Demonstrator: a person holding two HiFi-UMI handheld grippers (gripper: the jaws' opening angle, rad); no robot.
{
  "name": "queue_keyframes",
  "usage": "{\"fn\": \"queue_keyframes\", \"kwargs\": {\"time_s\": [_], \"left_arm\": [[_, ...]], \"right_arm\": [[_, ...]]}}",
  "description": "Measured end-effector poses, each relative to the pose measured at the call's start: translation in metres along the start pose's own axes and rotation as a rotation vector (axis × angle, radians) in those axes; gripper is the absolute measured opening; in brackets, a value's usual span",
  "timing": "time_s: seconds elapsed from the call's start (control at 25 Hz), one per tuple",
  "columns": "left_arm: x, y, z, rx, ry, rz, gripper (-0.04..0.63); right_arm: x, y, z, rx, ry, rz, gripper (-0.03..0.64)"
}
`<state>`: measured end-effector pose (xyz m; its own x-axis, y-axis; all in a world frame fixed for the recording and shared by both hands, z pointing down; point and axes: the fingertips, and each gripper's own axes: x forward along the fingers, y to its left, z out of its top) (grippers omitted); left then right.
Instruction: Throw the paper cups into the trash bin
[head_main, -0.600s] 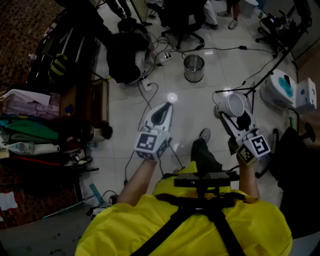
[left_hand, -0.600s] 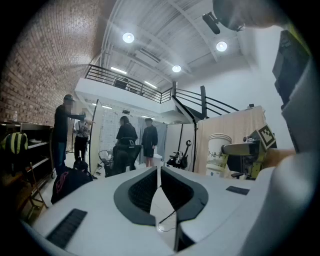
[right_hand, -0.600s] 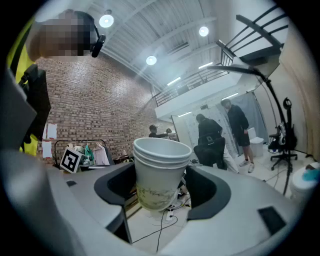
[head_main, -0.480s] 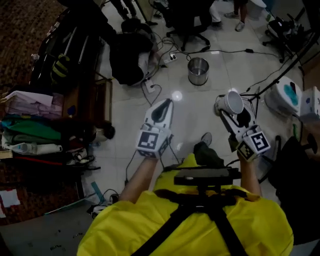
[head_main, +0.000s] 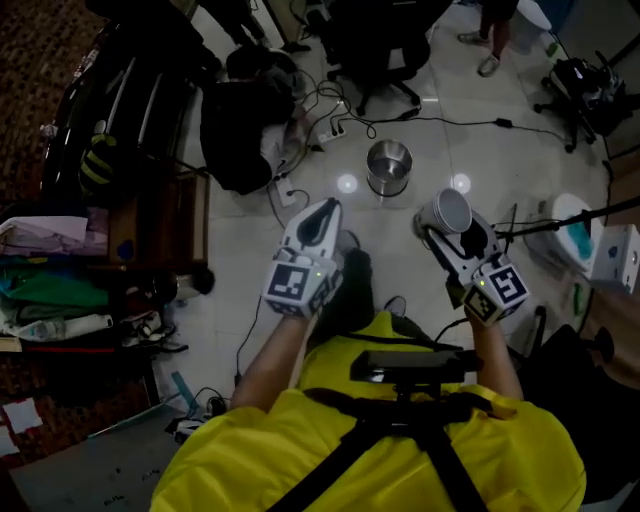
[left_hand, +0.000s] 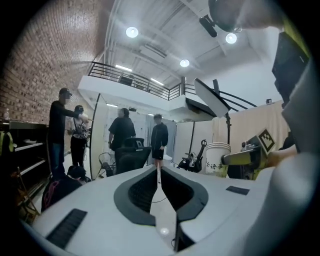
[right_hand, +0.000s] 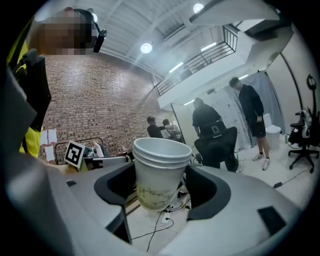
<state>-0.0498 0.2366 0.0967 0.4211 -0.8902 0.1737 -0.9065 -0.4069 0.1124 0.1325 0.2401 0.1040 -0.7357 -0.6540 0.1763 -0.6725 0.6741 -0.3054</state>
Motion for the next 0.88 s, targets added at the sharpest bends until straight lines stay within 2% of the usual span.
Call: {"fn": "queue_keyframes", "kwargs": {"time_s": [0.2, 0.36, 0.48, 0.6, 0.76, 0.88], "left_arm": [[0.102, 0.055, -0.01, -0.004, -0.012, -0.052, 0.026], [0.187, 0.102, -0.024, 0.009, 0.013, -0.094, 0.026], [0.248, 0.129, -0.055, 0.032, 0.049, -0.122, 0.026], [0.299, 0.153, -0.11, 0.015, 0.097, -0.119, 0.026], [0.357, 0.181, -0.218, -0.034, 0.172, -0.084, 0.026], [0.39, 0.201, -0.303, -0.078, 0.21, -0.044, 0.026]], "right_arm": [[0.077, -0.07, -0.001, 0.017, 0.057, -0.061, 0.328], [0.147, -0.134, -0.003, 0.039, 0.084, -0.087, 0.328], [0.199, -0.189, -0.03, 0.06, 0.136, -0.094, 0.328], [0.251, -0.246, -0.105, 0.068, 0.253, -0.094, 0.328], [0.322, -0.345, -0.265, 0.105, 0.442, -0.126, 0.328], [0.383, -0.411, -0.39, 0.069, 0.584, -0.145, 0.328]]}}
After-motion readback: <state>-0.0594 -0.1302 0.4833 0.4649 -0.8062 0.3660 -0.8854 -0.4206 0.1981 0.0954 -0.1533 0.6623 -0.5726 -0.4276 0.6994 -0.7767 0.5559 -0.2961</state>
